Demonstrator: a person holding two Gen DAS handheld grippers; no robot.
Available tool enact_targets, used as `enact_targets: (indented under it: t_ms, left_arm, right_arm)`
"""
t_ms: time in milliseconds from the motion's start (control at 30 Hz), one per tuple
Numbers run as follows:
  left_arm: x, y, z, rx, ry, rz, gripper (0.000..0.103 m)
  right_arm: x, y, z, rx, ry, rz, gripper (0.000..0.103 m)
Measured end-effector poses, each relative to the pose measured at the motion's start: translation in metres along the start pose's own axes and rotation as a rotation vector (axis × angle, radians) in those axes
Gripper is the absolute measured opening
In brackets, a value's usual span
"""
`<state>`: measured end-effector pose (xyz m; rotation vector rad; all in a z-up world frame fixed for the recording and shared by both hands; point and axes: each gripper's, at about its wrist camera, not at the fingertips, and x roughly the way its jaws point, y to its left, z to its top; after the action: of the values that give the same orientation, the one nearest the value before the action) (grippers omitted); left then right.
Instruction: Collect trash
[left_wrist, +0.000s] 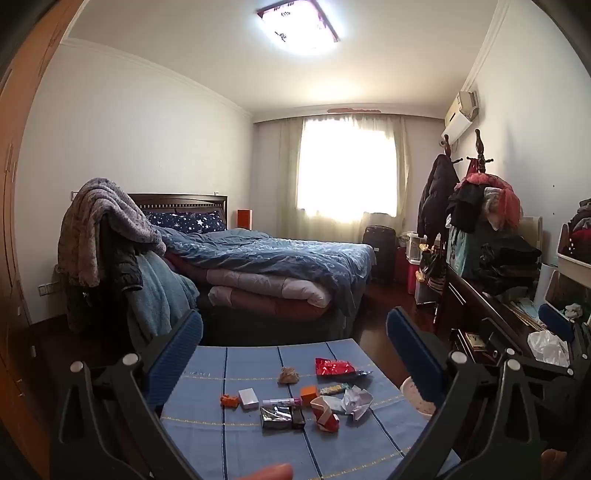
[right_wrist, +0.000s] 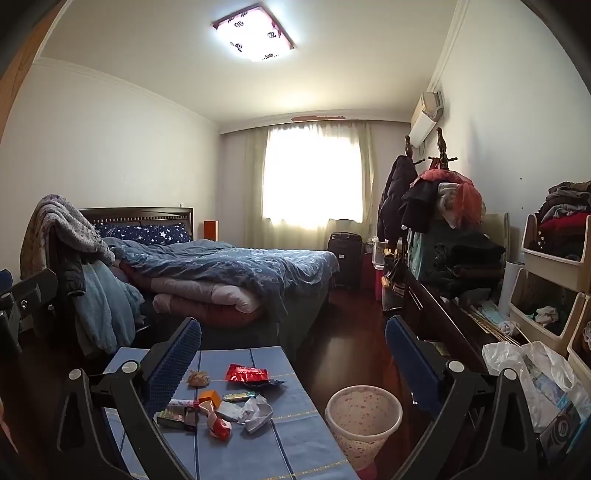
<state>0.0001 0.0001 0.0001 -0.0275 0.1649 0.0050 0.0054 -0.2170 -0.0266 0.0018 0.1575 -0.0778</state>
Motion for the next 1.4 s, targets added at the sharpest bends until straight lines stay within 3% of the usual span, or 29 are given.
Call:
enact_targets:
  t_ms: [1400]
  left_arm:
    - [0.0016, 0.0076, -0.0026, -0.024, 0.015, 0.02, 0.1]
  right_arm:
    - [-0.0076, -0.0035, 0.0038, 0.0, -0.032, -0.024, 0.1]
